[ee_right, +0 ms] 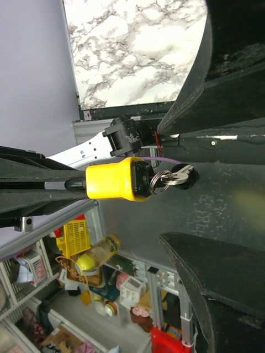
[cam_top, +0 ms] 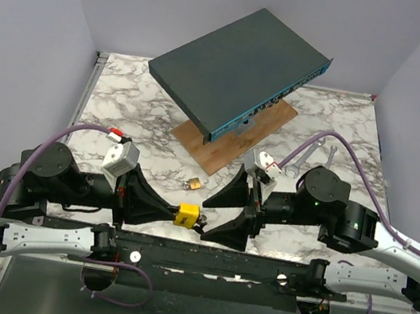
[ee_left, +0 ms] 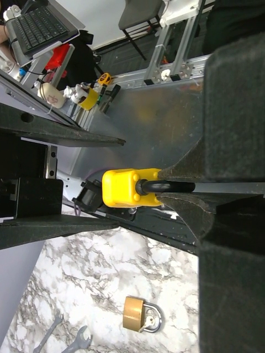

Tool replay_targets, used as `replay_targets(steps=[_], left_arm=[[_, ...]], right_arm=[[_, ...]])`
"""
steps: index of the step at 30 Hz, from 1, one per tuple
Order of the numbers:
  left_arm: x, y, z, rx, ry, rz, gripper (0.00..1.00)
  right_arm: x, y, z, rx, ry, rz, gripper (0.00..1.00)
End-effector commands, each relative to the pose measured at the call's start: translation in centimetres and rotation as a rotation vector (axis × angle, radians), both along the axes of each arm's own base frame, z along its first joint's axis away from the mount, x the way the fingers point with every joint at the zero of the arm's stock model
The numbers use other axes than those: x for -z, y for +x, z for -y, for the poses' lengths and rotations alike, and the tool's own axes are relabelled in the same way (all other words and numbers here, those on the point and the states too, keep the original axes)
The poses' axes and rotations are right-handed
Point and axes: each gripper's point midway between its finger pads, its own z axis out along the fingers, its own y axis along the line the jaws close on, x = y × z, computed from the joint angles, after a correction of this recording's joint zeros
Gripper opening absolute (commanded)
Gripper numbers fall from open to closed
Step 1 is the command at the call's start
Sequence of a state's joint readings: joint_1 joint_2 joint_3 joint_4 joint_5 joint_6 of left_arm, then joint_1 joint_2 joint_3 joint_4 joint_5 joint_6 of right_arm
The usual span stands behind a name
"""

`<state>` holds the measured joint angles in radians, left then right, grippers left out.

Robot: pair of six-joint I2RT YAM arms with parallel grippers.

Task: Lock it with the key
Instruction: Lock the lock.

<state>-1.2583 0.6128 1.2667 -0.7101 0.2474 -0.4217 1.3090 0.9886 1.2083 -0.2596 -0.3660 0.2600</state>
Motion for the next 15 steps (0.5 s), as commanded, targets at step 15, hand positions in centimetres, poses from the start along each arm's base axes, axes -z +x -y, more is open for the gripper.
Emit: replay_targets(steps=[15], left_arm=[[-2.1, -0.4, 0.0, 0.022, -0.055, 0.012, 0.00]], right_arm=[[1.2, -0.1, -0.5, -0.014, -0.017, 0.007, 0.62]])
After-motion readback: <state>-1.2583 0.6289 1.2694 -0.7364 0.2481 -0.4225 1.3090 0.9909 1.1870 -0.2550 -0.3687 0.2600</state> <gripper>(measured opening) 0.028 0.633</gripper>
